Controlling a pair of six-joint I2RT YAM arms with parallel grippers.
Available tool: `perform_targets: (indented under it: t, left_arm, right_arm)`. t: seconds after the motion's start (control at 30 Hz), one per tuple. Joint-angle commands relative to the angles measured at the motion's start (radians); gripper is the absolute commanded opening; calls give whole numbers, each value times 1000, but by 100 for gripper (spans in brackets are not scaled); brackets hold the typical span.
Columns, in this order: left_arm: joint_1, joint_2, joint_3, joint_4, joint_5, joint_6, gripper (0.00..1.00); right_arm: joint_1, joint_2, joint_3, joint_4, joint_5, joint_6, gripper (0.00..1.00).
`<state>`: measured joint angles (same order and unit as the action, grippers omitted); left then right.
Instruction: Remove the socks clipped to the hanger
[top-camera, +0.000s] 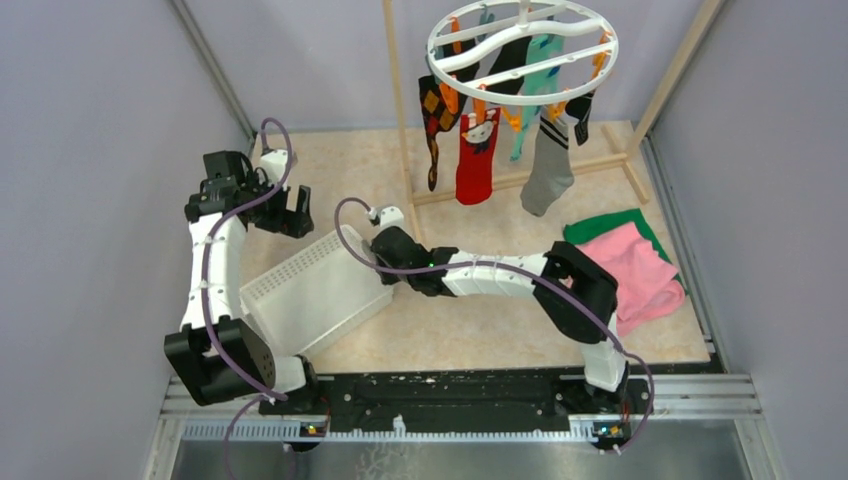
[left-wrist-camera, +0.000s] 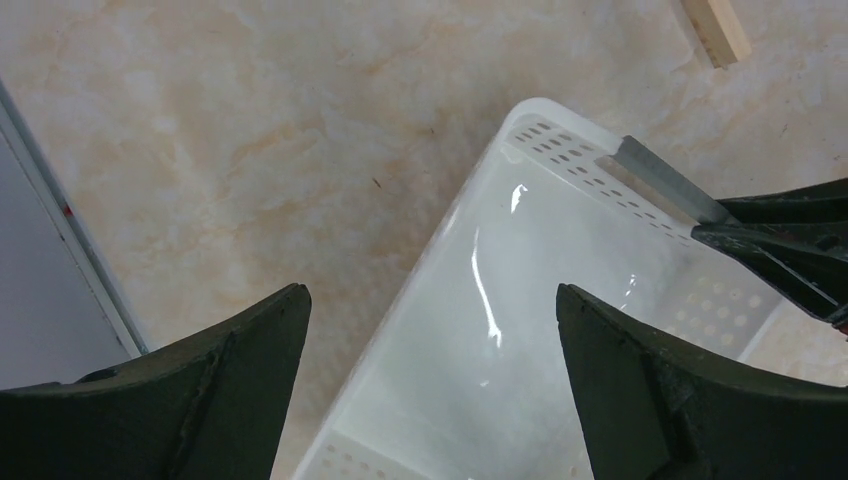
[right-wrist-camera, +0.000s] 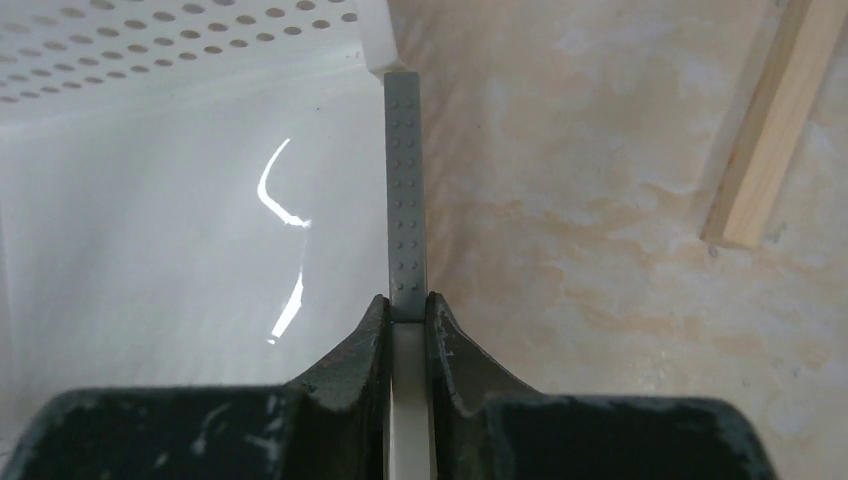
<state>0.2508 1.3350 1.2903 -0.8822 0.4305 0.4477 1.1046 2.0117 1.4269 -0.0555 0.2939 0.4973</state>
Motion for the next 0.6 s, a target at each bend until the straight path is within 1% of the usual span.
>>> perform_targets:
  t: [0.0, 0.1, 0.27, 0.43, 0.57]
  left_arm:
    - [-1, -11, 1, 10, 62, 12, 99]
    - [0, -13, -2, 13, 113, 14, 99]
    - [-4, -9, -6, 22, 185, 13, 99]
    - [-15, 1, -5, 12, 213, 11, 99]
    - [-51, 9, -3, 2, 208, 13, 99]
  right_arm:
    - [34, -177, -96, -21, 88, 37, 0]
    - [61, -292, -228, -53, 152, 95, 0]
    - [96, -524, -423, -192, 260, 303, 0]
    - [113, -744, -597, -393, 373, 498, 0]
    - [114, -912, -705, -569, 451, 629, 0]
